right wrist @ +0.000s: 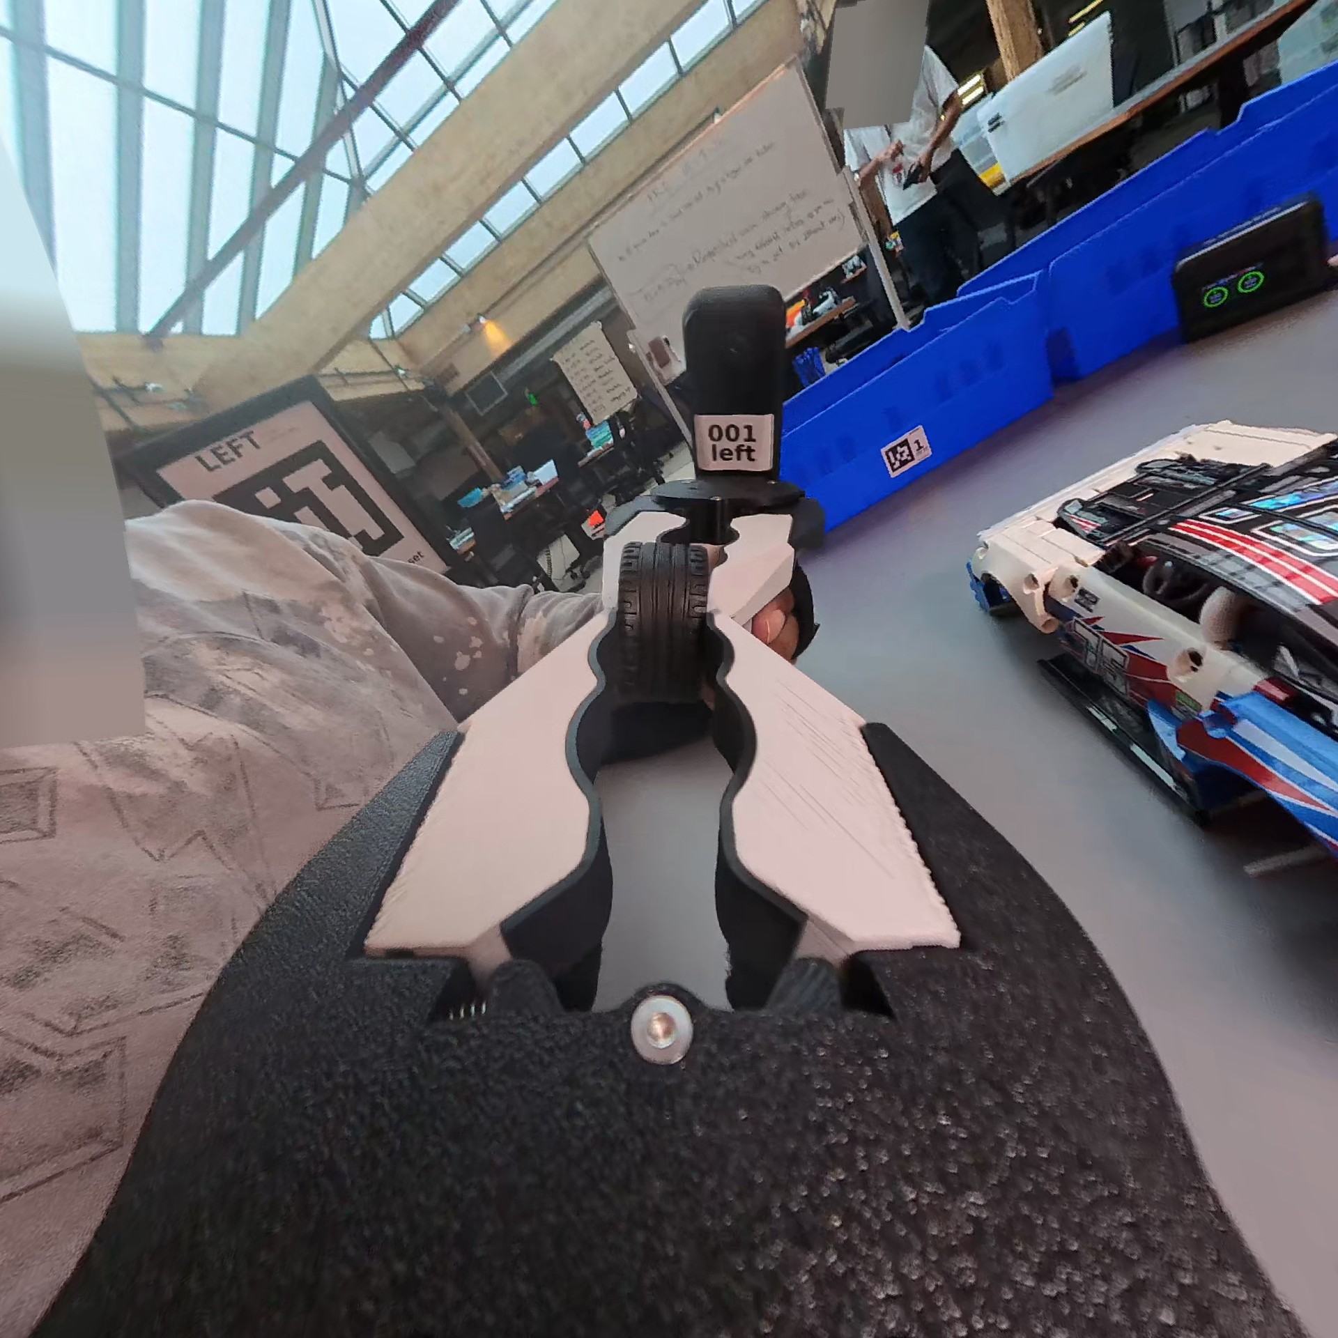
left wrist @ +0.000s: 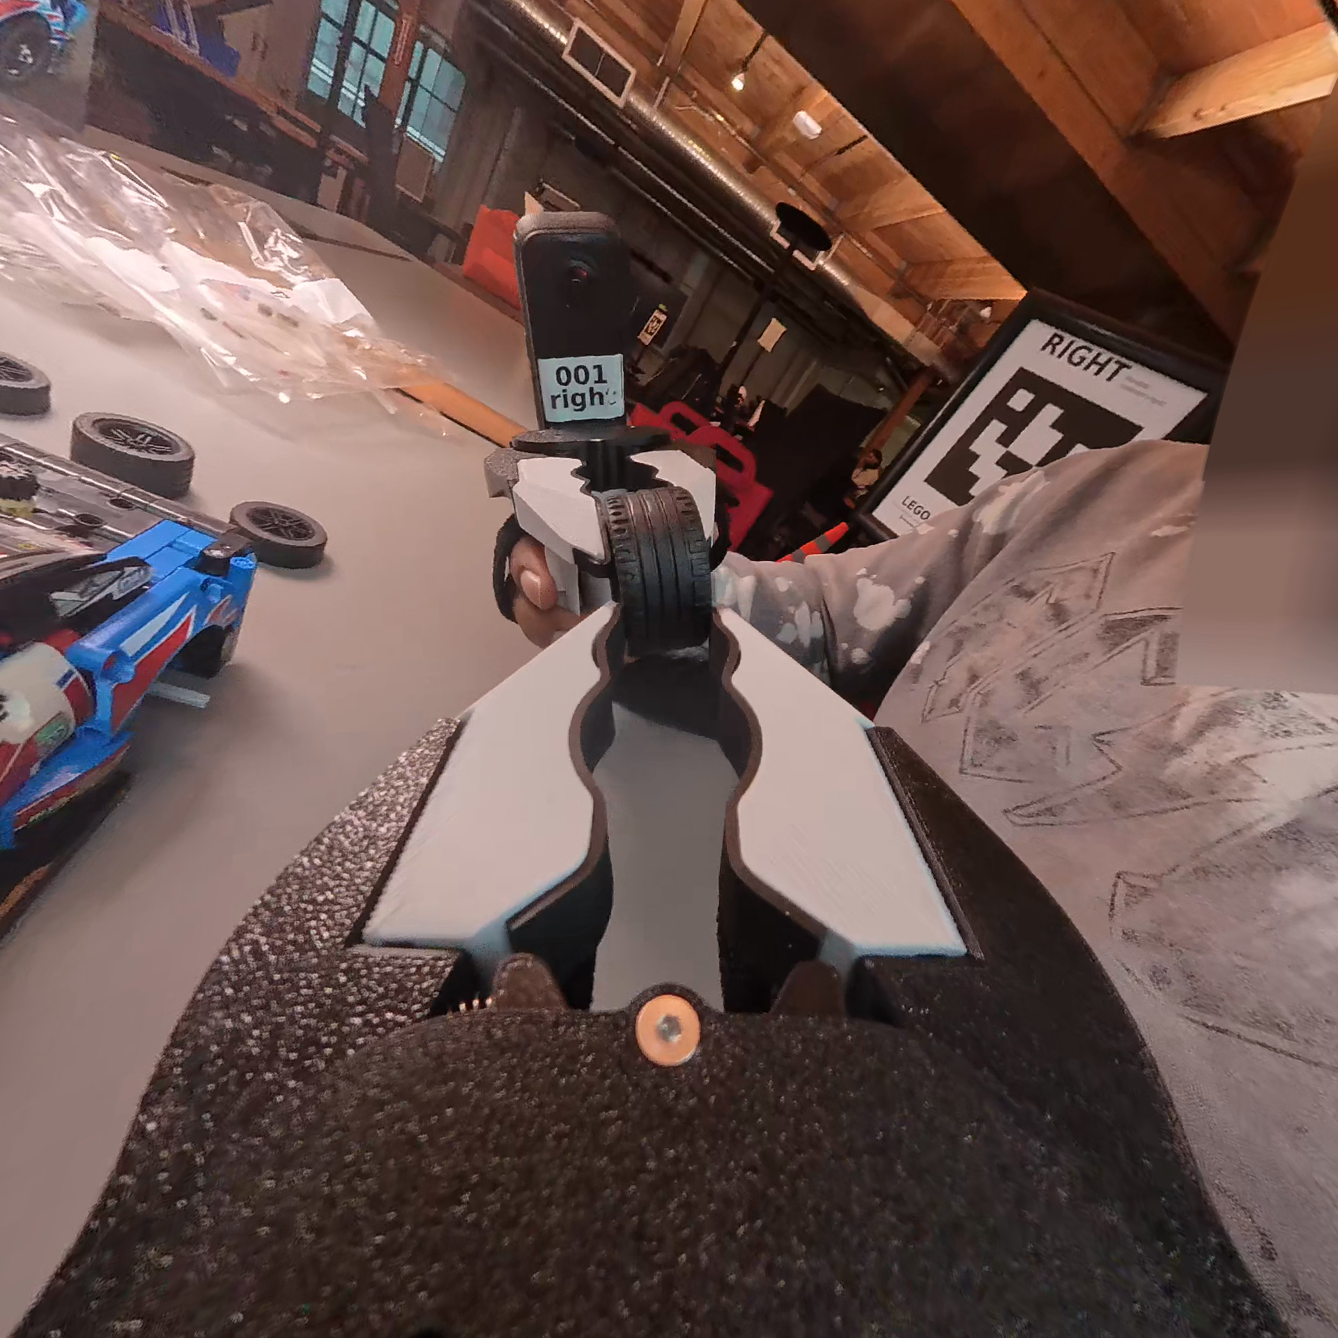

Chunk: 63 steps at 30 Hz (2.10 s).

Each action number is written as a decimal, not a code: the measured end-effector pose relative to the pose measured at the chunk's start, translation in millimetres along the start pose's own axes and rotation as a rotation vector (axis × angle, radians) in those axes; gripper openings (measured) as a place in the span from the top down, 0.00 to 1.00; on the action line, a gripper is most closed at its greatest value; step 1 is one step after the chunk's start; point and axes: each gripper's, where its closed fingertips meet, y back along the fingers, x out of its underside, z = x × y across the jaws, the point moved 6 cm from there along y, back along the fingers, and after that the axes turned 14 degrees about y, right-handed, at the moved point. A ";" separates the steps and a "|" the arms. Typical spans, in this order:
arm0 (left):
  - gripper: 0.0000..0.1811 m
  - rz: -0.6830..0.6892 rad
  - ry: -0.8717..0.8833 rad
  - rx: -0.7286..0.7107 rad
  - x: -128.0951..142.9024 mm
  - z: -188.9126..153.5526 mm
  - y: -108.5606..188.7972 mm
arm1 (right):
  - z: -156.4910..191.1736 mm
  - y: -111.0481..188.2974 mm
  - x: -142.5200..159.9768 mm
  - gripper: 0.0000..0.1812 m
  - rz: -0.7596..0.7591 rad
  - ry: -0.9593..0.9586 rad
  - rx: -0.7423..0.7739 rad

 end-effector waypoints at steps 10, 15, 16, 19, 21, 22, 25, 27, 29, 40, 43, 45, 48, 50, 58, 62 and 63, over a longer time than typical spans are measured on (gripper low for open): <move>0.89 0.052 0.026 0.057 3.4 -8.6 1.6 | 13.3 -9.2 4.1 0.87 0.019 0.017 -0.098; 0.89 0.058 0.069 0.018 5.1 -2.8 0.1 | 9.0 -8.8 8.2 0.86 0.061 0.048 -0.029; 0.89 0.064 0.078 0.021 6.1 -2.5 0.0 | 10.0 -9.3 9.5 0.86 0.073 0.062 -0.027; 0.88 0.052 0.088 0.031 3.7 -3.9 -0.7 | 10.6 -8.5 7.5 0.87 0.054 0.071 -0.018; 0.88 0.041 0.079 0.010 1.5 -3.6 -1.3 | 7.5 -7.1 6.1 0.88 0.028 0.043 -0.021; 0.88 0.040 0.074 -0.003 1.0 -3.6 -1.1 | 6.1 -6.9 6.5 0.88 0.023 0.036 -0.022; 0.88 0.007 0.057 -0.090 -1.8 1.0 3.3 | 1.3 -7.2 6.7 0.88 0.030 0.060 0.038; 0.88 -0.003 0.032 -0.153 -3.1 3.9 5.8 | -1.9 -7.7 6.7 0.88 0.048 0.097 0.102; 0.88 -0.012 -0.006 -0.203 -5.1 5.0 7.1 | -3.8 -8.1 6.4 0.88 0.052 0.121 0.141; 0.89 0.052 0.021 -0.036 -0.6 -2.4 7.4 | 5.2 -8.5 6.5 0.88 0.019 0.015 -0.048; 0.90 0.065 0.044 0.023 0.7 -7.6 7.2 | 12.1 -10.0 5.6 0.88 0.005 0.005 -0.104; 0.90 0.081 0.056 0.052 1.1 -10.5 6.5 | 17.1 -10.4 5.0 0.89 0.000 0.018 -0.133; 0.91 0.102 0.067 0.092 2.8 -14.8 3.7 | 24.4 -9.5 4.5 0.90 -0.001 0.043 -0.180; 0.92 0.120 0.067 0.103 4.8 -16.4 1.5 | 28.3 -8.2 5.2 0.89 0.011 0.066 -0.201; 1.00 0.101 0.017 0.028 -0.1 -11.6 13.9 | 74.1 -21.7 7.7 0.89 0.082 0.247 -0.383; 1.00 0.042 -0.084 -0.021 -8.3 -20.7 0.5 | 51.5 -11.4 -10.6 0.89 -0.052 0.156 -0.296; 0.97 0.000 -0.083 -0.060 -13.5 -15.3 3.8 | 39.4 -6.2 -14.0 0.89 -0.090 0.126 -0.246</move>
